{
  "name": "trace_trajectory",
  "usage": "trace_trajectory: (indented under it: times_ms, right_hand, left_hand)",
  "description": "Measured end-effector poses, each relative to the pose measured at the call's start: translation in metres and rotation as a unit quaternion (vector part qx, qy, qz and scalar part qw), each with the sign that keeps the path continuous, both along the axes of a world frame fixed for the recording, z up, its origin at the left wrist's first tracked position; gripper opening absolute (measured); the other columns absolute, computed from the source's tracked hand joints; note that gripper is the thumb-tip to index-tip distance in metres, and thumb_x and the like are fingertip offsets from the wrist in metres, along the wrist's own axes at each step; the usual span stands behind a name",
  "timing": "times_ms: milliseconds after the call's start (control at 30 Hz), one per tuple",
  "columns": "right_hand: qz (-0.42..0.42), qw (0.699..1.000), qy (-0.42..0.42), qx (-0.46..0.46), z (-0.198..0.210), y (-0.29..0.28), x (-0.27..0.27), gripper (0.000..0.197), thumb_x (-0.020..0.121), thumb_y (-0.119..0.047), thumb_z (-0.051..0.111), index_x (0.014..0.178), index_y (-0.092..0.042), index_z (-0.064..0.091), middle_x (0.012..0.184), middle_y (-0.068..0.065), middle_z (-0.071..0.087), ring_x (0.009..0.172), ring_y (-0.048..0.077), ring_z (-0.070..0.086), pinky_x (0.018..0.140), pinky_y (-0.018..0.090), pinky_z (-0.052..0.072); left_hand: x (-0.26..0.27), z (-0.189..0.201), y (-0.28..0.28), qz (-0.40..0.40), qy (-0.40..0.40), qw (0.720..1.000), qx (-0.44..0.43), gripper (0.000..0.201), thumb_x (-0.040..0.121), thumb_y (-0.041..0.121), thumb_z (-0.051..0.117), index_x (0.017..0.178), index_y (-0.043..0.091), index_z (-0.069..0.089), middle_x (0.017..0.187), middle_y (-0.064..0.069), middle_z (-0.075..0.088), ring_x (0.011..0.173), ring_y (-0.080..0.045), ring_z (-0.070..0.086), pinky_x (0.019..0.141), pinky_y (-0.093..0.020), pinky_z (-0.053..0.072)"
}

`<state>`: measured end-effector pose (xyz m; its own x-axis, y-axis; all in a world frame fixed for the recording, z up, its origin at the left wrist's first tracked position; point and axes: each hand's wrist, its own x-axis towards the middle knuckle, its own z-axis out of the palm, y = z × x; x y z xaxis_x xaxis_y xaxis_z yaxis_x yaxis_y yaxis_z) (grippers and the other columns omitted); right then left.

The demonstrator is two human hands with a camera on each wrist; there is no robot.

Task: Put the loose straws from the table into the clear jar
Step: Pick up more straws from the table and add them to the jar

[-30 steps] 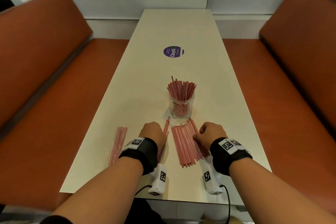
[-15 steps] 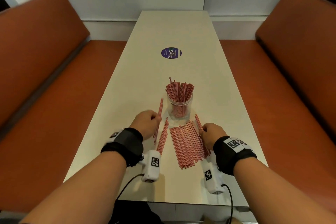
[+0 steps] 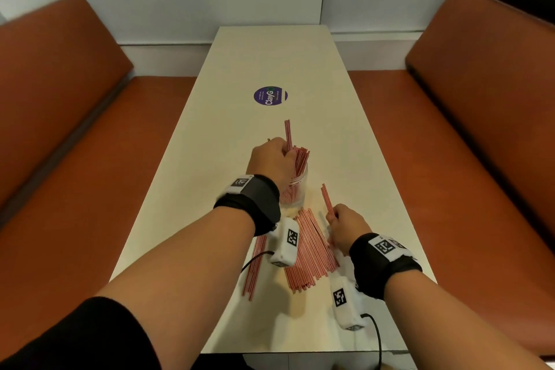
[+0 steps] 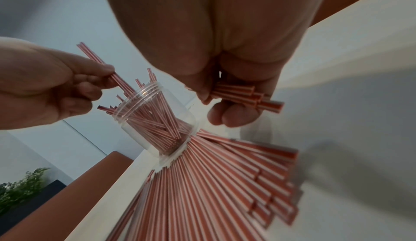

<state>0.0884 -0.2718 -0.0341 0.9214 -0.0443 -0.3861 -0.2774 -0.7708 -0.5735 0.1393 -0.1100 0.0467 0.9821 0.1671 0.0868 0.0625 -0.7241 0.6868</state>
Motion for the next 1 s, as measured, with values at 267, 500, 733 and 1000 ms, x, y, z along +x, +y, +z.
trace_trajectory:
  times_ms: [267, 500, 733, 1000]
  right_hand:
    - [-0.038, 0.995, -0.044, 0.083, 0.013, -0.007, -0.003, 0.019, 0.098, -0.026, 0.045, 0.097, -0.012, 0.058, 0.086, 0.009, 0.064, 0.074, 0.023, 0.062, 0.068, 0.035, 0.053]
    - [-0.060, 0.941, -0.225, 0.247, 0.076, 0.010, 0.029, 0.012, 0.093, -0.024, 0.056, 0.096, -0.024, 0.067, 0.087, -0.012, 0.064, 0.082, 0.005, 0.058, 0.080, 0.026, 0.047]
    - [-0.030, 0.946, -0.230, 0.228, 0.085, 0.050, 0.058, 0.015, 0.088, -0.025, 0.063, 0.099, -0.024, 0.073, 0.090, -0.008, 0.070, 0.080, 0.006, 0.062, 0.080, 0.018, 0.049]
    - [-0.009, 0.952, -0.295, 0.078, 0.053, 0.051, 0.062, 0.043, 0.084, -0.044, 0.063, 0.117, -0.017, 0.063, 0.112, 0.000, 0.063, 0.101, 0.014, 0.056, 0.090, 0.027, 0.044]
  left_hand:
    - [-0.007, 0.006, 0.022, 0.083, -0.046, 0.993, -0.065, 0.026, 0.090, 0.032, 0.058, 0.106, 0.015, 0.069, 0.101, 0.000, 0.070, 0.092, -0.017, 0.062, 0.085, -0.025, 0.048]
    - [-0.020, -0.020, 0.043, -0.003, 0.103, 0.994, -0.028, 0.055, 0.086, 0.022, 0.060, 0.137, 0.012, 0.043, 0.139, -0.007, 0.047, 0.121, -0.023, 0.050, 0.103, -0.033, 0.041]
    - [-0.017, -0.022, 0.042, -0.040, 0.125, 0.991, -0.031, 0.063, 0.085, 0.025, 0.060, 0.142, 0.013, 0.037, 0.144, -0.008, 0.042, 0.127, -0.025, 0.046, 0.107, -0.040, 0.040]
    - [-0.011, -0.025, 0.047, -0.100, 0.115, 0.988, 0.008, 0.066, 0.091, 0.035, 0.055, 0.147, 0.014, 0.027, 0.152, -0.007, 0.032, 0.137, -0.023, 0.035, 0.111, -0.033, 0.030]
